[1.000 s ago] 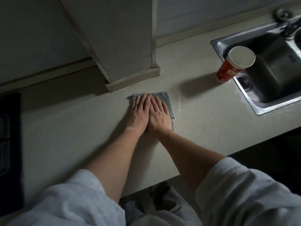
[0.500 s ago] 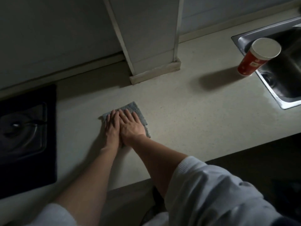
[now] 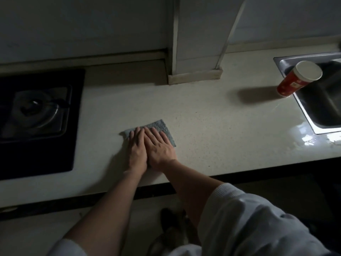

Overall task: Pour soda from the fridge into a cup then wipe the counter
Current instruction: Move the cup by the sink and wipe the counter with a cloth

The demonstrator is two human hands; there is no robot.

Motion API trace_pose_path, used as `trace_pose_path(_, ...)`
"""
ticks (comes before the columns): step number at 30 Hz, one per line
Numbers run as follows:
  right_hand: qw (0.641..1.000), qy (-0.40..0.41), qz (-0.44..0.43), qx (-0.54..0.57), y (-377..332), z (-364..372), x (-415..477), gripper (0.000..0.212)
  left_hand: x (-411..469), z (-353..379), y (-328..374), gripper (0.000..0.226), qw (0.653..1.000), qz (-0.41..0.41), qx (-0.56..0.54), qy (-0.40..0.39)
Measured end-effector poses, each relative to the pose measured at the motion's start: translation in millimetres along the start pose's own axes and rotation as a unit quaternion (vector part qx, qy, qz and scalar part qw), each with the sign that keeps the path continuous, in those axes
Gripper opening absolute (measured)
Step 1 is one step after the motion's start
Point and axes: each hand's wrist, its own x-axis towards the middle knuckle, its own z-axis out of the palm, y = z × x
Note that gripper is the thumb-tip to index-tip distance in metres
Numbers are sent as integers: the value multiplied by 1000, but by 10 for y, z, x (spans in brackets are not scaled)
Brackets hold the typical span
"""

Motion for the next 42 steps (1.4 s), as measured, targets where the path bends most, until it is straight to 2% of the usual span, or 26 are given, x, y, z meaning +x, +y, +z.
trace_pose_path(8, 1000, 15, -9, -6, 224, -45, -108, 64, -14, 94, 248, 54, 998, -20, 63, 7)
trace_pose_path(13, 1000, 19, -3, 1, 548, -106, -215, 65, 36, 226, 567, 51, 993, 12, 112, -19)
trace_pose_path(20, 999, 33, 20, 8, 1158, -233, -369, 67, 190, 531, 1142, 50, 992, 42, 113, -31)
trace_pose_path(29, 997, 37, 53, 49, 1908, -434, -618, 64, 271, 945, 1795, 48, 990, 92, 106, 7)
trace_pose_path(33, 996, 42, 62, 57, 2219, -528, -731, 70, 311, 1124, 2086, 48, 989, 108, 99, 27)
trace_pose_path(37, 995, 51, 65, 48, 2507, -594, -847, 64, 345, 1273, 2390, 47, 989, 117, 84, 38)
trace_pose_path(42, 995, 55, 75, 32, 2747, -643, -929, 64, 356, 1331, 2685, 47, 990, 112, 85, 13)
